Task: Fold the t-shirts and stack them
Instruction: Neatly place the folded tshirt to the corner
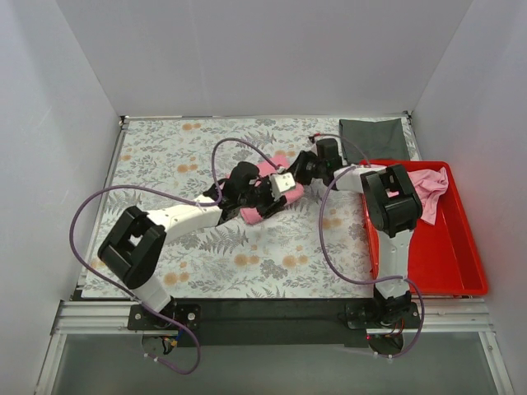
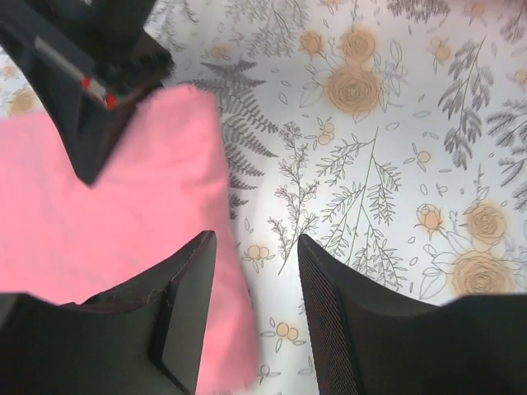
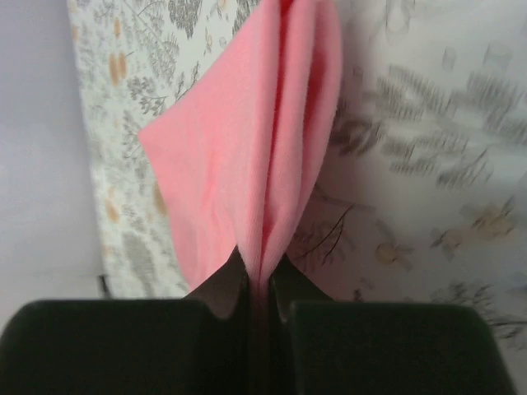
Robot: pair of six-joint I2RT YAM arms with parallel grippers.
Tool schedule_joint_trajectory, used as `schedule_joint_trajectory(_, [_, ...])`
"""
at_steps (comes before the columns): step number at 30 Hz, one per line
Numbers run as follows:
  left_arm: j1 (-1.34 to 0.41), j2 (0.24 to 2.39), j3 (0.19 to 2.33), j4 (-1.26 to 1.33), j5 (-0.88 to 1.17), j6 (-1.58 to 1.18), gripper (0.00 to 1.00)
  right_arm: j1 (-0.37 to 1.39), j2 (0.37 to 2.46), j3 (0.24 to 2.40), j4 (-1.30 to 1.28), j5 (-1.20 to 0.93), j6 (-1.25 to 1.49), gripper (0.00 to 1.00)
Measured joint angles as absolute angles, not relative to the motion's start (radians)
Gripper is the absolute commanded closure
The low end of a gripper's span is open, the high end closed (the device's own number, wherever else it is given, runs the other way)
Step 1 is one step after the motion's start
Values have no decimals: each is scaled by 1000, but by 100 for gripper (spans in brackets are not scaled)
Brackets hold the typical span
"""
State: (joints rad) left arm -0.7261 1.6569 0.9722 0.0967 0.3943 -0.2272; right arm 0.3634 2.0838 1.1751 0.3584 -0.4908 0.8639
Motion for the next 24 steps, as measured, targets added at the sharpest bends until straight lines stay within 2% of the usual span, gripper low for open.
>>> schedule_joint_trajectory(2, [-700, 1620, 998, 32, 413, -259, 55, 339, 2100, 1298, 238, -484, 726, 99])
schedule_joint_trajectory(7, [-661, 1557, 1034, -103, 429, -329, 21, 293, 2123, 1528, -5, -408, 410, 99])
schedule_joint_trajectory(16, [-653, 1552, 1034, -265, 438, -424, 15, 208, 2200, 1775, -277, -310, 11, 99])
schedule_joint_trajectory(24, [-647, 1545, 1023, -287, 427, -470, 14, 128, 2233, 1911, -377, -262, -146, 99])
